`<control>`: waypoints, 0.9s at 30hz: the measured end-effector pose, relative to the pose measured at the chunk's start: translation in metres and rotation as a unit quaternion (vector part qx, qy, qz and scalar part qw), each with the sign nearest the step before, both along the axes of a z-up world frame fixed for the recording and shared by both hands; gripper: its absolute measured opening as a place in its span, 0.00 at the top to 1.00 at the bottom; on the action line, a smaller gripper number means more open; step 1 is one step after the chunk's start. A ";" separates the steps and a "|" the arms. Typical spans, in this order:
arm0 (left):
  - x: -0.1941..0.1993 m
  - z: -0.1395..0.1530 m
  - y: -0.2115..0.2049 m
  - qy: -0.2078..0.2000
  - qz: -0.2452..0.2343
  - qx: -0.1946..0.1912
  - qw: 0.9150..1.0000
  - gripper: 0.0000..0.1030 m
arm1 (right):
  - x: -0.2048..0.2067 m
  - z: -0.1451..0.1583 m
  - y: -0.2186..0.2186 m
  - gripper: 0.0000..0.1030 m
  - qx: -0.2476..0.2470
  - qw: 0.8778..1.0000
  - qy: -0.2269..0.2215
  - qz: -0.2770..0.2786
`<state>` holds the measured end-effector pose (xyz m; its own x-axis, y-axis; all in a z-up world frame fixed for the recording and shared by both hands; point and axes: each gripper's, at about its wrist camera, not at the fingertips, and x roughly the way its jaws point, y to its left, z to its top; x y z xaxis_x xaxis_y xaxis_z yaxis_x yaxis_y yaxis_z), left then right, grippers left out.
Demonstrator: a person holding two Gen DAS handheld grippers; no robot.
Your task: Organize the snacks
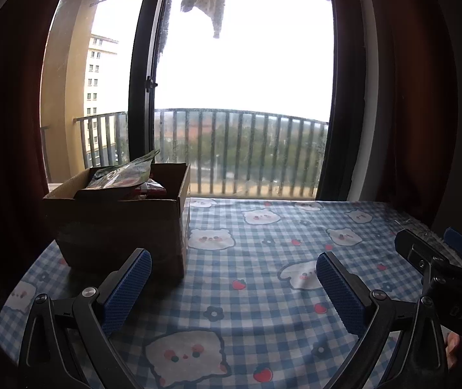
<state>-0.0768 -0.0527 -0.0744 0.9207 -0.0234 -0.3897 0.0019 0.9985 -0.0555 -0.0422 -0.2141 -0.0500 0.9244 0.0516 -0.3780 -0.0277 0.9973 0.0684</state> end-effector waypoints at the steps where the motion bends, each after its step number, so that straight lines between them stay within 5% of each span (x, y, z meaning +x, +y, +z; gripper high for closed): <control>1: -0.001 0.001 0.000 -0.002 0.001 0.002 1.000 0.00 | 0.000 0.000 0.000 0.00 0.000 1.000 0.000 -0.001; 27: -0.006 -0.002 0.008 0.012 -0.002 -0.023 1.000 0.00 | -0.005 -0.003 0.001 0.00 0.004 1.000 0.015 -0.004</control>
<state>-0.0825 -0.0448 -0.0769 0.9107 -0.0455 -0.4107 0.0038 0.9948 -0.1017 -0.0467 -0.2127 -0.0526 0.9128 0.0465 -0.4057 -0.0168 0.9969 0.0763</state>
